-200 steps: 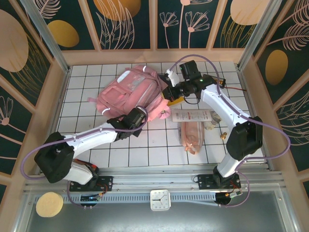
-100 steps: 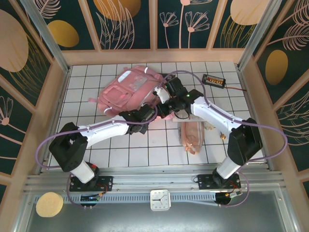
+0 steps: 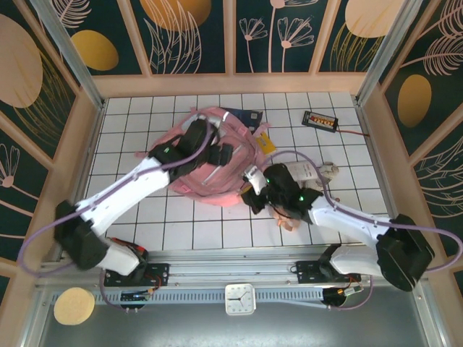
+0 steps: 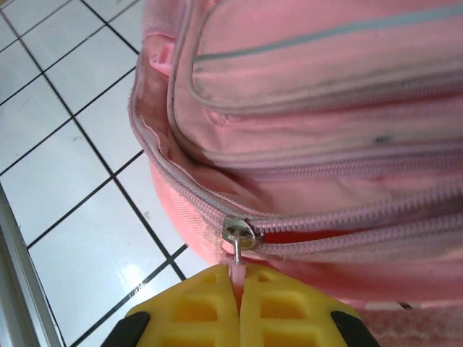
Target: Pack books, pencil case, and school supplies into a backpack
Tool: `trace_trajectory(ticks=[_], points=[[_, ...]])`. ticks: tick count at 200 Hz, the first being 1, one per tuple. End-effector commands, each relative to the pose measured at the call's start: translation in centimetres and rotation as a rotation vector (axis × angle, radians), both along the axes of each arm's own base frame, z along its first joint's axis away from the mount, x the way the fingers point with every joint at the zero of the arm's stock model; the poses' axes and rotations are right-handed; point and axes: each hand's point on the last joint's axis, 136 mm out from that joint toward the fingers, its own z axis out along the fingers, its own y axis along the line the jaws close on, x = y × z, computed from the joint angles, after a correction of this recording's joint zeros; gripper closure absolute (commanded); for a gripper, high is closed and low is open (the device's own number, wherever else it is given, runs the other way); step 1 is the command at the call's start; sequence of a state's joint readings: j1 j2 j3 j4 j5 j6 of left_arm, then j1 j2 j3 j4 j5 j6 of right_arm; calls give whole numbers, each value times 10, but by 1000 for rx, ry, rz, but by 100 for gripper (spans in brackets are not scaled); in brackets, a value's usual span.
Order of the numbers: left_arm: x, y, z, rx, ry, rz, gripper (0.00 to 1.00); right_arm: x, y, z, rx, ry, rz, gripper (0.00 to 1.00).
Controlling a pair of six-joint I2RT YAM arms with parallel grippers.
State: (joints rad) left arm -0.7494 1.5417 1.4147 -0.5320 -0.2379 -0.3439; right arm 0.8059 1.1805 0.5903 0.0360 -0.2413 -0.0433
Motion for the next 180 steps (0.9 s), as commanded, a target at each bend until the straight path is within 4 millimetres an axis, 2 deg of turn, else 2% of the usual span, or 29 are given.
trace_trajectory(ticks=[1,20,63,106,134,154,180], points=[[11,-27,-41,93,150,-97,16,20,10,45,150,-234,-24,100],[15,-35,-62,149,184,-155,17,22,12,48,147,-246,-17,100],[-11,-30,-109,241,279,-267,20,29,16,59,150,-256,-25,100],[-6,-29,-145,334,317,-262,23,29,17,63,146,-234,-24,100],[-8,-38,-156,325,337,-300,28,29,18,65,138,-231,-23,100],[-8,-37,-164,346,357,-302,29,30,18,67,142,-233,-27,100],[-14,-42,-157,312,372,-325,29,31,18,62,124,-227,-29,100]])
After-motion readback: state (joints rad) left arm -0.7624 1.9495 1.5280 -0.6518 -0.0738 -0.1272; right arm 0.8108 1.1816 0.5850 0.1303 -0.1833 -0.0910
